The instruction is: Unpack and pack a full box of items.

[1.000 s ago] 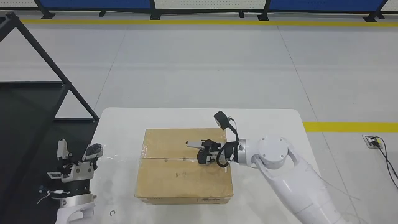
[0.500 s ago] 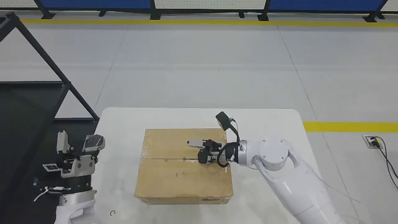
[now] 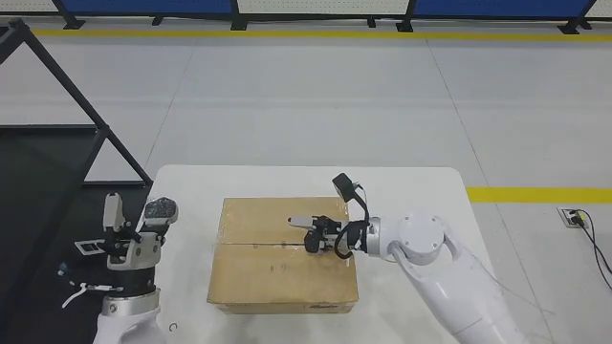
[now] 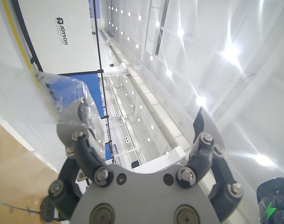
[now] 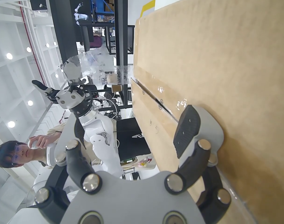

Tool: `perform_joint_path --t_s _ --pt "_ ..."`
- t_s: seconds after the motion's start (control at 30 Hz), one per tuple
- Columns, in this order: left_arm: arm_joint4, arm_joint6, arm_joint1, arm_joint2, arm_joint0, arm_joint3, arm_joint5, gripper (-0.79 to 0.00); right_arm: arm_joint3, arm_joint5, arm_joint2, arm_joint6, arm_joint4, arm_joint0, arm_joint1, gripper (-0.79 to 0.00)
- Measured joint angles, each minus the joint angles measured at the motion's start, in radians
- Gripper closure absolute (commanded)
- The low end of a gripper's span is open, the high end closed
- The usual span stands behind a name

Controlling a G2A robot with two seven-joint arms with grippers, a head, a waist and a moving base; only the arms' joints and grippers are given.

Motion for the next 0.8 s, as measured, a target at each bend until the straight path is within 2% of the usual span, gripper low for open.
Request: perform_joint_path --t_s 0.8 --pt "0.174 0.000 -0.018 0.167 -0.029 -0.055 0.036 -0.785 -0.011 -0.002 0.024 -0.023 -0.004 -0.019 0.003 -0.785"
